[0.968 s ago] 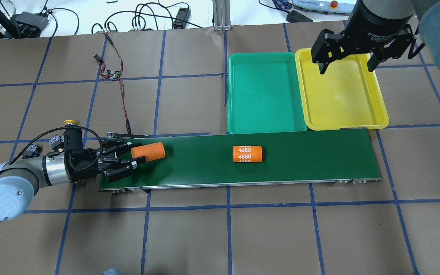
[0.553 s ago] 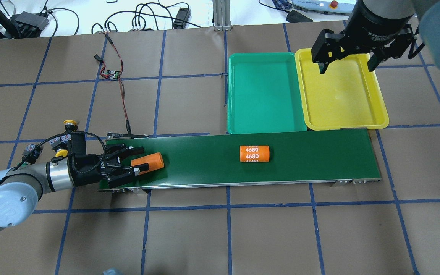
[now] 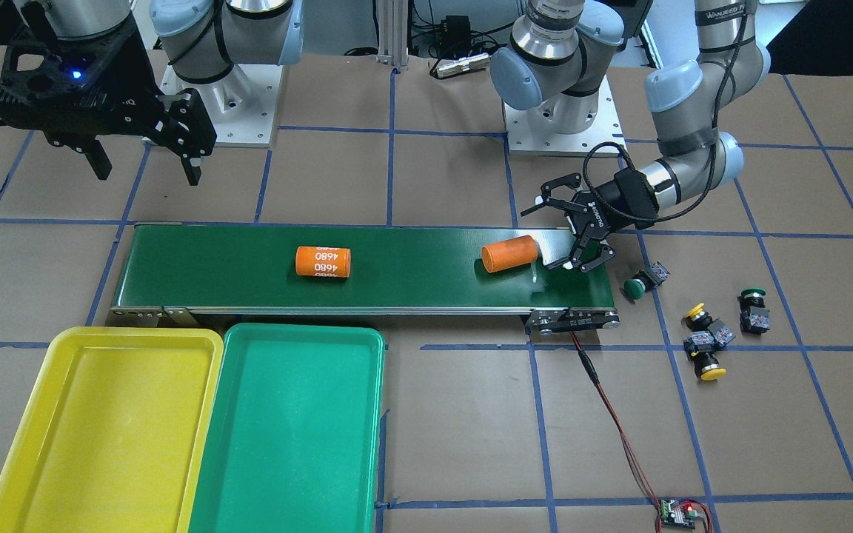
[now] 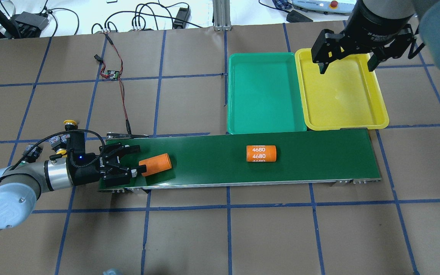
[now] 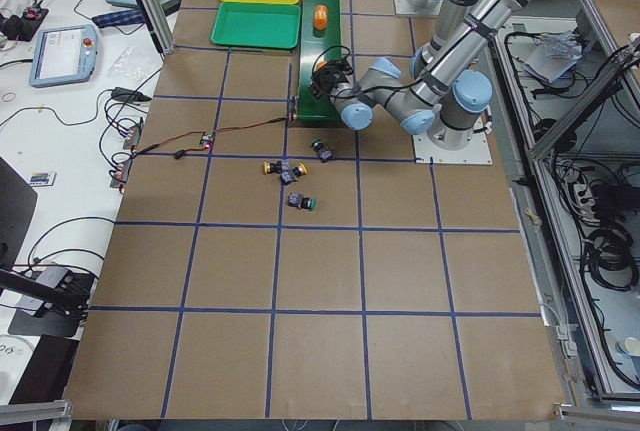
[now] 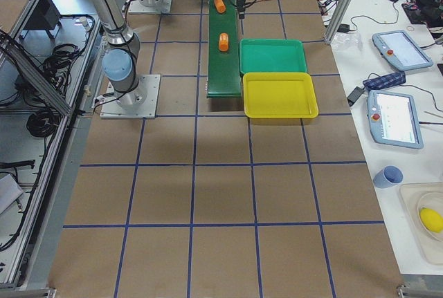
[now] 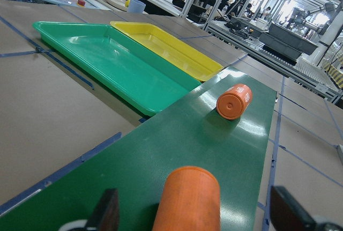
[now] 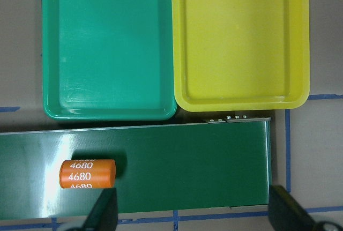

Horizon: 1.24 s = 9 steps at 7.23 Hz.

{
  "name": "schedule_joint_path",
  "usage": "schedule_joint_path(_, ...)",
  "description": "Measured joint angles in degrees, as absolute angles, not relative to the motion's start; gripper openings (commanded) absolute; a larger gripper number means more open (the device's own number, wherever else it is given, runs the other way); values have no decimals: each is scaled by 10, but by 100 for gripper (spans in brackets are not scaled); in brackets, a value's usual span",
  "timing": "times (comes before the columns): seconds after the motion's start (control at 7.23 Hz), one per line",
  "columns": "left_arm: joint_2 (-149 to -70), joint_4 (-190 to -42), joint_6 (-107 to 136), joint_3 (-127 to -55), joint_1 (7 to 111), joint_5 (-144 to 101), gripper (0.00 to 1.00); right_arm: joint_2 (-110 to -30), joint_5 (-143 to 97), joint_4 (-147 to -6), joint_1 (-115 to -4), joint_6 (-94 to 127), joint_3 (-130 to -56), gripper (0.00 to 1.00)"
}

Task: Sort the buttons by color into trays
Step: 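Carry the orange cell onto the belt and release it with the left gripper, then grasp a green-capped button switch with the left gripper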

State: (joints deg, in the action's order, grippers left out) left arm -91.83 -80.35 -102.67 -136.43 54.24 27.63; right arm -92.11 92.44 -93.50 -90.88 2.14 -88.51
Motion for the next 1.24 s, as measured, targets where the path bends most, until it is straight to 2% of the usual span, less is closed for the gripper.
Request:
schedule_joint_path(0.41,-897,-797,-812,-1208,534,477,100,-921,924,-933,-909,23,-885,100)
schedule_joint_path(0.69,-927,-737,-678,-1134,512,603,100,-921,923,-934,-909,24,-885,100)
schedule_joint_path(1.24,-1027,-590,-533,-1084,504,834,100,-918,923,-939,-909,24,-885,100)
